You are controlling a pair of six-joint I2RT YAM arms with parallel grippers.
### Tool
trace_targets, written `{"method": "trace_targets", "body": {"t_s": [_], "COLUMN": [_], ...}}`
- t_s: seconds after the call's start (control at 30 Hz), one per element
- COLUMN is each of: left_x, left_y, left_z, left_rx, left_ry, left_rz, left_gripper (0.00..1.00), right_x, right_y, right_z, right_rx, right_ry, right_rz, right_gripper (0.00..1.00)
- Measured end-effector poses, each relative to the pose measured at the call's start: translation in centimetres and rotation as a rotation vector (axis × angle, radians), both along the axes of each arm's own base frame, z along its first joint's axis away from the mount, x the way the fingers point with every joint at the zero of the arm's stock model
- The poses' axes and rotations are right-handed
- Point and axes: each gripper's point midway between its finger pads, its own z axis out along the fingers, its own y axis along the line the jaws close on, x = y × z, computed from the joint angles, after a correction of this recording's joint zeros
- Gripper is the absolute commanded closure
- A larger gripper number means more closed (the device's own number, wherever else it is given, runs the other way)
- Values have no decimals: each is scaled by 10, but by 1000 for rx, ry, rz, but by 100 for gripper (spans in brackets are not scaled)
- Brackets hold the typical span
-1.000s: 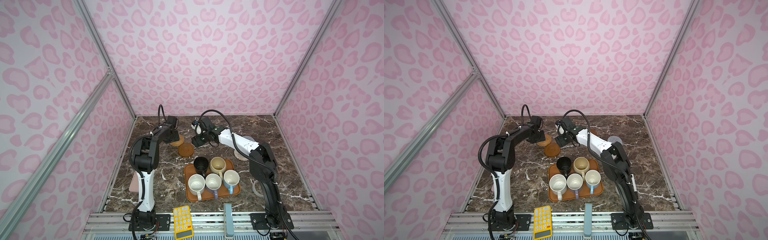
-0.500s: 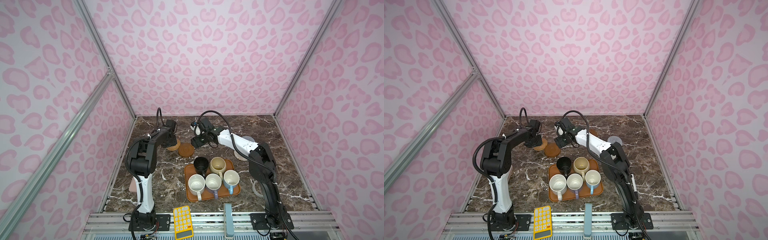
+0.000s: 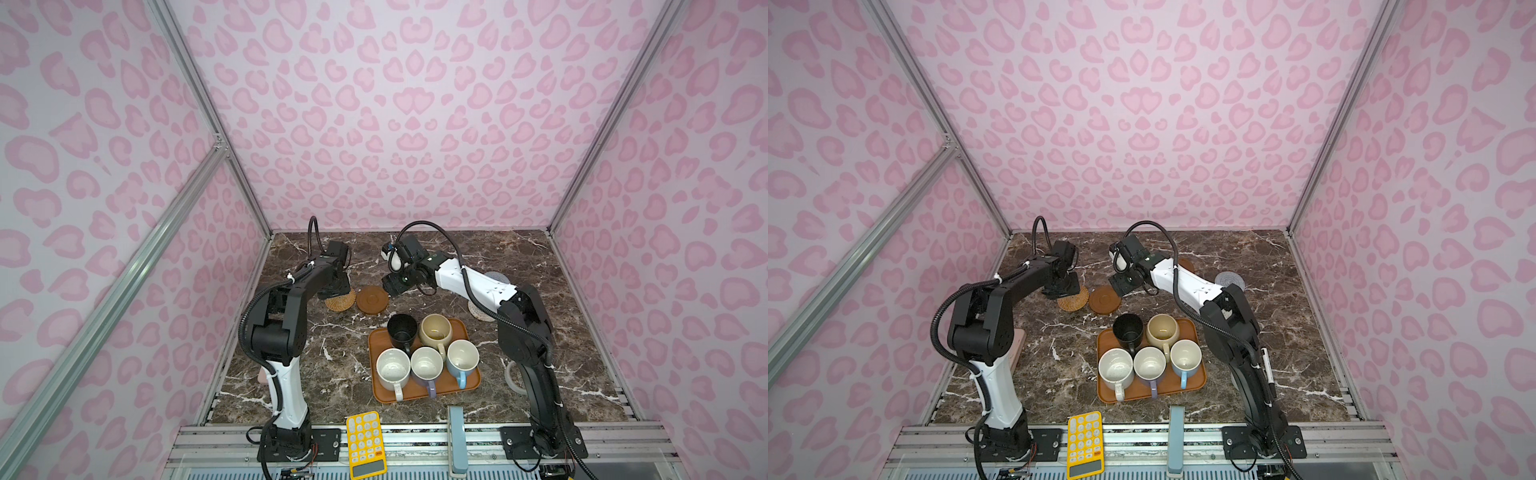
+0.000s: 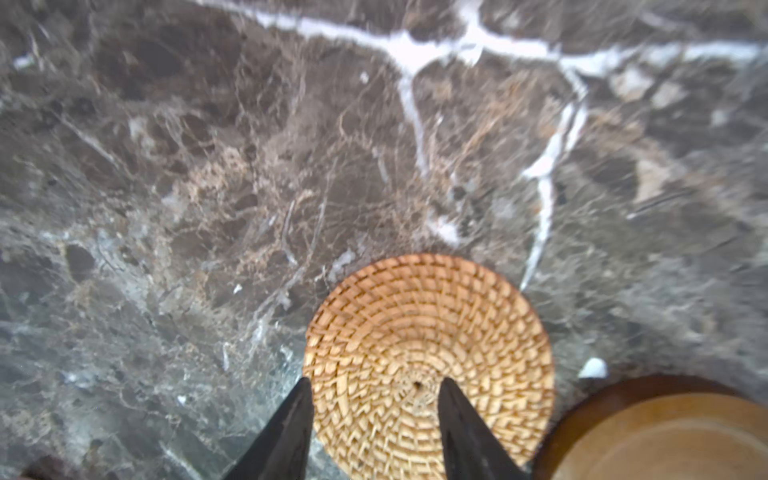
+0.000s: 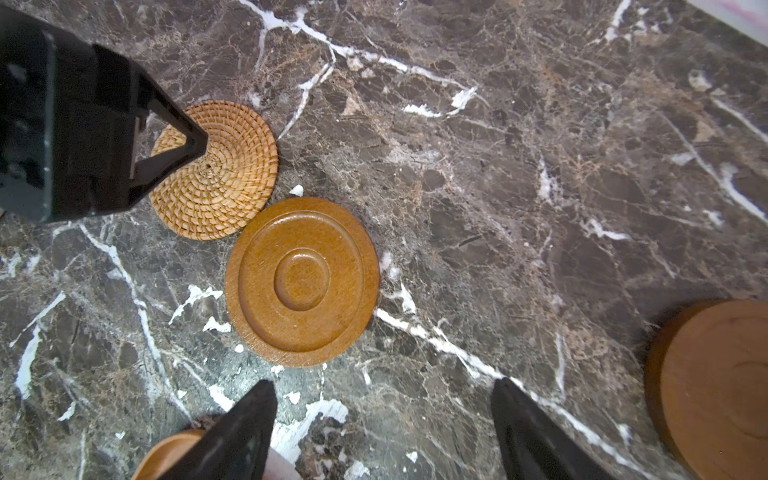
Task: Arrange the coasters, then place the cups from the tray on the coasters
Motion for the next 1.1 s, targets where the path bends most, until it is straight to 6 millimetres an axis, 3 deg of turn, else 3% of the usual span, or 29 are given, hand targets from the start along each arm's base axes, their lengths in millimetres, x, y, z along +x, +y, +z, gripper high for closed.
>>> {"method": "trace_targets", "body": {"t_s": [0.17,0.27,0.43,0.6,0.9,1.1], "left_x": [3,-10,-33,-53,-46,-40], "left_y": [-8,-19,-57,-89,-94,-100], "left_z": [42,61,78,65,16,-12], "left_rx": [-59,-134,-213,-206,-131,-122], "left_ry": [-121,-178,-215,-174,-75,-24], "left_rz": [-19,-52,-152,-221,-198,-194], "left_gripper": [38,34,34,36,40,44], "right_x": [-5,-12,-24,-28,-19,-17], "right_y": [-13,-25,-46,-70,-111,-110], "right_z": [21,36,60,70,44,43], "right_rx": [-5,1,16,27,14,33], "right_ry": [-45,-74,-122,-140,-76,-70], "right_rz": [-27,-47,-93,-153,-244,-237], "right_gripper": [4,2,0,1,2,3]}}
